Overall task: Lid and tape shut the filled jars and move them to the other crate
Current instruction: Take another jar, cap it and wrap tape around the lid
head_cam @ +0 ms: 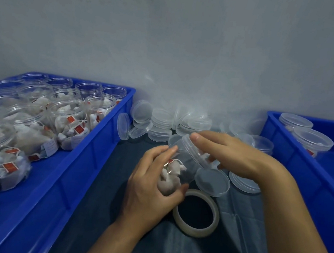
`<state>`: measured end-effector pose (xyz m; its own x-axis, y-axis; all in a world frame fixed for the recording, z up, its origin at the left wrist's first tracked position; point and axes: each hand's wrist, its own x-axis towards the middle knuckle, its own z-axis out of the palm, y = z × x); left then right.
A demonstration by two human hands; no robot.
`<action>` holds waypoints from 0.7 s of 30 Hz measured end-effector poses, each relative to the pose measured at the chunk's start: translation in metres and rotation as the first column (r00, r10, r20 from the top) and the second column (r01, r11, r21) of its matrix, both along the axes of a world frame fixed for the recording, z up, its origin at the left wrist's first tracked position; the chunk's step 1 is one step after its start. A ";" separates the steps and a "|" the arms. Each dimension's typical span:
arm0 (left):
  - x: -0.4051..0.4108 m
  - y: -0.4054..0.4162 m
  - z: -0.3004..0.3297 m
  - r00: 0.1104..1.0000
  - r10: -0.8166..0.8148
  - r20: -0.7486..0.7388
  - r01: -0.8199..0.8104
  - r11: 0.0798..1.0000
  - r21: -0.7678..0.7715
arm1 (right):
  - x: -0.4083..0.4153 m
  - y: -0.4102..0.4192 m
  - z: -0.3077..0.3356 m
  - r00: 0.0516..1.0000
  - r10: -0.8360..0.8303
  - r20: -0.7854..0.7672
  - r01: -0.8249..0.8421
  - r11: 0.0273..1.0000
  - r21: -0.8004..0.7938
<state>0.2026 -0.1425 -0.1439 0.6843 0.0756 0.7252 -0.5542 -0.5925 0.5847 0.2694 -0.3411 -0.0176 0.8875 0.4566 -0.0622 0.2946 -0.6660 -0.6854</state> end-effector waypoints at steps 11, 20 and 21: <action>-0.005 -0.002 0.003 0.997 0.014 -0.070 -0.021 0.995 -0.101 | 0.001 0.001 0.003 0.991 0.127 -0.038 -0.123 0.988 0.095; -0.001 -0.003 -0.001 0.997 0.050 0.053 -0.053 0.997 0.049 | -0.002 0.020 -0.008 0.981 -0.166 0.105 0.180 0.973 -0.142; -0.001 -0.002 -0.001 0.998 0.049 0.046 -0.050 0.998 0.027 | -0.004 0.021 -0.007 0.980 -0.154 0.125 0.174 0.971 -0.165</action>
